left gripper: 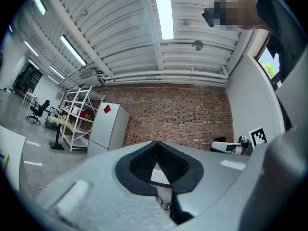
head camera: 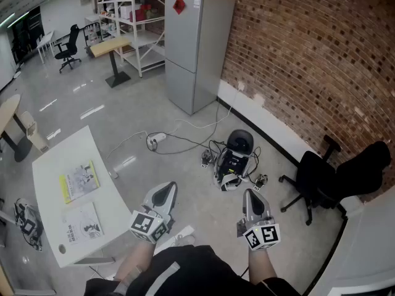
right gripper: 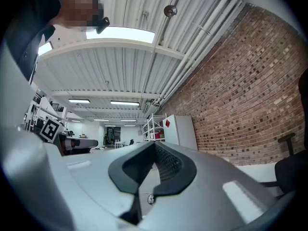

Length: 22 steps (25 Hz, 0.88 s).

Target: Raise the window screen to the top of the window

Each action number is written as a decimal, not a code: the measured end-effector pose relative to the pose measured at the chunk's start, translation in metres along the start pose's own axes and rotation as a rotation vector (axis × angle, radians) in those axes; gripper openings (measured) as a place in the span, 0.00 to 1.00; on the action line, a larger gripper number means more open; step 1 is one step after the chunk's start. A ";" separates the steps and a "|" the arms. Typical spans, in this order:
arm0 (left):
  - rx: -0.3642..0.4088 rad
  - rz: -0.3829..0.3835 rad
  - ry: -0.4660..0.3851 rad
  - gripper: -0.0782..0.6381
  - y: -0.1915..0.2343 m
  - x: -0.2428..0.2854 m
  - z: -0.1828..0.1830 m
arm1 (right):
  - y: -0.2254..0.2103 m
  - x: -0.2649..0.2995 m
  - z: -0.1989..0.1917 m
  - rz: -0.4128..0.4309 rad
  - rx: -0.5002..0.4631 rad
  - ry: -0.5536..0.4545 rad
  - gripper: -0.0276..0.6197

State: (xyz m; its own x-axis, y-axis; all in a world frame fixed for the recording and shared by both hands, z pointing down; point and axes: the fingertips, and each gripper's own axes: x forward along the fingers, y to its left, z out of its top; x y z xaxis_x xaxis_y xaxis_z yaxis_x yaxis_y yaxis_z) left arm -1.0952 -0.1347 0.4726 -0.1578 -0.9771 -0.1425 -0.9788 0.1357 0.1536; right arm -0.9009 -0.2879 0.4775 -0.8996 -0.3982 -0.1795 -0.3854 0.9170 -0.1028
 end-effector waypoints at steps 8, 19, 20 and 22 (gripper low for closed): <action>-0.009 -0.002 -0.001 0.11 0.004 0.003 -0.001 | 0.000 0.003 0.002 0.001 0.003 -0.007 0.05; -0.016 -0.064 -0.013 0.11 -0.009 0.019 0.000 | -0.010 -0.009 0.011 -0.030 0.031 -0.032 0.05; -0.016 -0.076 -0.015 0.11 -0.011 0.022 -0.001 | -0.012 -0.010 0.013 -0.030 0.039 -0.039 0.05; -0.020 -0.103 -0.016 0.11 -0.016 0.030 -0.002 | -0.018 -0.014 0.015 -0.040 0.056 -0.057 0.05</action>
State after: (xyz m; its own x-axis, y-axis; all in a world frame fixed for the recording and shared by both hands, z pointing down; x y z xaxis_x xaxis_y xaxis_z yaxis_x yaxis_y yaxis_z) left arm -1.0836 -0.1666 0.4681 -0.0584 -0.9830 -0.1740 -0.9872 0.0309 0.1564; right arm -0.8784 -0.2994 0.4667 -0.8699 -0.4366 -0.2295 -0.4074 0.8983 -0.1649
